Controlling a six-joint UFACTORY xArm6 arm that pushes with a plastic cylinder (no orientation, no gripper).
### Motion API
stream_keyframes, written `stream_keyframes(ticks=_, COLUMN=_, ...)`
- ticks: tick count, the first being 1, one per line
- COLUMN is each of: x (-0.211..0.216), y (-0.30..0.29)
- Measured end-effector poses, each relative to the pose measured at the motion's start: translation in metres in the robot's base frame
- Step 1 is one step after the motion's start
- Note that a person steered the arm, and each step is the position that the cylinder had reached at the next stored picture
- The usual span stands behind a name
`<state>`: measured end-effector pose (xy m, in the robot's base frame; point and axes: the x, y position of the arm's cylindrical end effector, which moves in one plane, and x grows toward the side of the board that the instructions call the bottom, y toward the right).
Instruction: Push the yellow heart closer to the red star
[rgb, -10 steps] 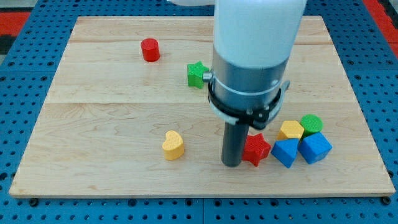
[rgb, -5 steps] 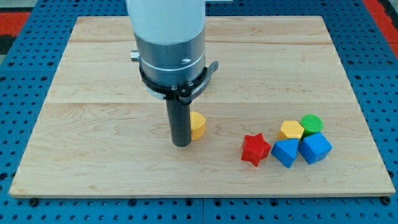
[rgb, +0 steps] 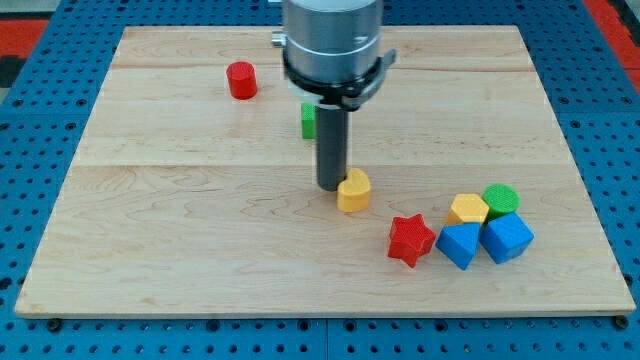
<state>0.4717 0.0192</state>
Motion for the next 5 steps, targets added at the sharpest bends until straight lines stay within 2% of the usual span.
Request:
stream_keyframes(ticks=1, x=0.002, y=0.034)
stream_keyframes(ticks=5, x=0.018, y=0.078)
